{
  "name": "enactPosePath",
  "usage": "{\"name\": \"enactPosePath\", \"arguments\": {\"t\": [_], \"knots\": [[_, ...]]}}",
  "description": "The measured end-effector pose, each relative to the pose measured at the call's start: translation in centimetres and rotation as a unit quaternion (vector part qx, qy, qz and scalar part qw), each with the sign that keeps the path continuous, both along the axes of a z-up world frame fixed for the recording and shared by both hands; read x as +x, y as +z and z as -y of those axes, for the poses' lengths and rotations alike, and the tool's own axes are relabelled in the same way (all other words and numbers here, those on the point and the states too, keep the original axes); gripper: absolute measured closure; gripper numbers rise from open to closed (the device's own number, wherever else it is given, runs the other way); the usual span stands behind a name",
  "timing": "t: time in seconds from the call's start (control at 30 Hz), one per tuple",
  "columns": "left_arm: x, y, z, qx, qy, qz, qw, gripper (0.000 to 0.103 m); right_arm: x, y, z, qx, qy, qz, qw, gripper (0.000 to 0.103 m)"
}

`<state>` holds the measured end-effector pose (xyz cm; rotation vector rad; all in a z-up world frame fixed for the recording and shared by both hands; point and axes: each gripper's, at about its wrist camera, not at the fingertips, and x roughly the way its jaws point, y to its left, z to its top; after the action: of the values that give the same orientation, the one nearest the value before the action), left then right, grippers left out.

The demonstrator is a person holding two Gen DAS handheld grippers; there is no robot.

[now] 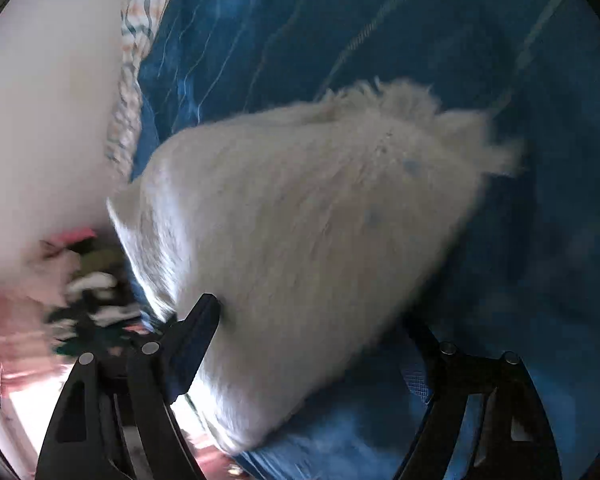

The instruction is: Fold large clothes

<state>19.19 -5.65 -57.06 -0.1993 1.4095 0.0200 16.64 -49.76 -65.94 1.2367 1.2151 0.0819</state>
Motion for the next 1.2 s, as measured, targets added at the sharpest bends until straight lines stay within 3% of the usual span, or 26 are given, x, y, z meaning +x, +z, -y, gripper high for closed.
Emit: {"name": "enactPosePath", "arguments": {"t": [0.17,0.23,0.3,0.33,0.4,0.47,0.63,0.87,1.0,1.1,1.2], "knots": [[0.2,0.5,-0.2,0.013,-0.028,0.009,0.9995,0.0,2.1,-1.5,-0.4,0.057,-0.073,0.057,0.994,0.018],[0.6,0.5,-0.1,0.017,-0.032,0.007,0.9993,0.0,3.1,-1.9,-1.0,0.066,-0.078,0.068,0.992,0.021],[1.0,0.5,-0.4,0.017,-0.029,0.003,0.9994,0.0,4.1,-1.7,-1.5,0.07,-0.068,0.076,0.992,0.041],[1.1,0.5,-0.3,0.017,-0.027,0.003,0.9995,0.0,4.7,-1.4,-1.9,0.066,-0.058,0.082,0.993,0.063],[1.4,0.5,-0.8,0.009,-0.019,0.002,0.9998,0.0,5.7,-0.2,-2.6,0.056,-0.054,0.088,0.993,0.073],[1.9,0.6,-0.9,0.0,-0.015,0.005,0.9999,0.0,6.1,1.8,-2.6,0.057,-0.052,0.106,0.991,0.079],[4.3,0.4,1.2,-0.028,-0.027,0.018,0.9991,0.0,7.1,9.4,-2.8,0.023,-0.026,0.161,0.986,0.081],[8.2,0.0,5.4,-0.136,-0.059,0.024,0.9887,0.0,8.9,19.0,-4.1,-0.093,0.053,0.216,0.971,0.081],[6.5,2.6,0.8,-0.14,-0.009,0.039,0.9894,0.0,9.2,22.0,-7.7,-0.125,0.114,0.229,0.959,0.081],[2.3,6.0,-6.3,-0.135,0.065,0.054,0.9873,0.0,8.3,23.5,-14.2,-0.134,0.187,0.243,0.942,0.081],[-4.2,8.7,-14.9,-0.099,0.149,0.063,0.9818,0.0,7.5,22.2,-22.9,-0.134,0.261,0.241,0.925,0.081]]}}
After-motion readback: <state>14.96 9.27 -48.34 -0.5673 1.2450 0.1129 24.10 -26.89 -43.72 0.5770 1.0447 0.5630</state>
